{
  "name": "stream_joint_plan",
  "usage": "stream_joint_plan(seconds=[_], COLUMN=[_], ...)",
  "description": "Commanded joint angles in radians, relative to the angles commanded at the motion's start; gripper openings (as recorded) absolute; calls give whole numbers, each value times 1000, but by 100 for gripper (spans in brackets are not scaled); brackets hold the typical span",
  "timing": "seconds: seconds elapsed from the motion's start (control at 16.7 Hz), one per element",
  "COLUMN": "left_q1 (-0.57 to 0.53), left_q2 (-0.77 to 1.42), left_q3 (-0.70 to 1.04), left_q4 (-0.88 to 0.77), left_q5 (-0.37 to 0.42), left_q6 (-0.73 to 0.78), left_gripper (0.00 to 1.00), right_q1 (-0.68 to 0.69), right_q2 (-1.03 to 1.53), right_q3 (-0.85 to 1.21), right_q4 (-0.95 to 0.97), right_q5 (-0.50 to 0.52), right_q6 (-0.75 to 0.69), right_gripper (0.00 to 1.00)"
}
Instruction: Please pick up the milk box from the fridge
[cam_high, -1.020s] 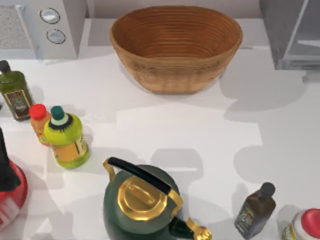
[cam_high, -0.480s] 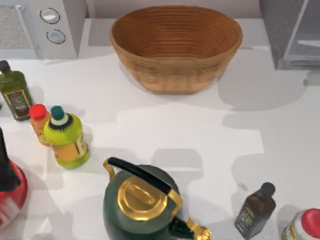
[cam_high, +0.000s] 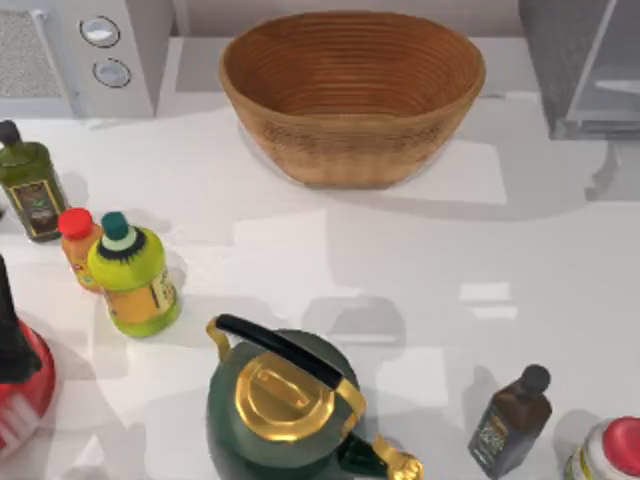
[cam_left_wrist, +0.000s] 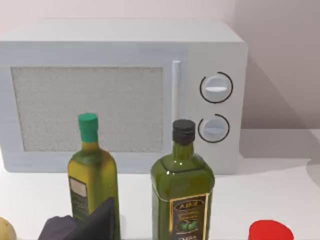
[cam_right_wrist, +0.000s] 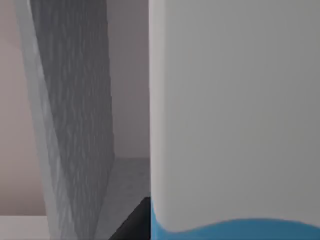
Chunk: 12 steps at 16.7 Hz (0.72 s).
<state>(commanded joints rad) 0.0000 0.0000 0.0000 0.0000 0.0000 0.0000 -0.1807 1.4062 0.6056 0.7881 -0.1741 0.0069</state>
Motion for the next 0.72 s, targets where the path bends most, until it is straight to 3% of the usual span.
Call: stream_joint_plan(seconds=[0.72], left_q1=[0], left_q2=[0], left_q3=[0], left_q4=[0], left_q5=[0], left_q6=[0], left_gripper=[100], right_q1=[141], right_q2=[-1136], right_q3=[-470], right_q4=[-612], right_q5=[135], right_q6=[-6], right_gripper=[0])
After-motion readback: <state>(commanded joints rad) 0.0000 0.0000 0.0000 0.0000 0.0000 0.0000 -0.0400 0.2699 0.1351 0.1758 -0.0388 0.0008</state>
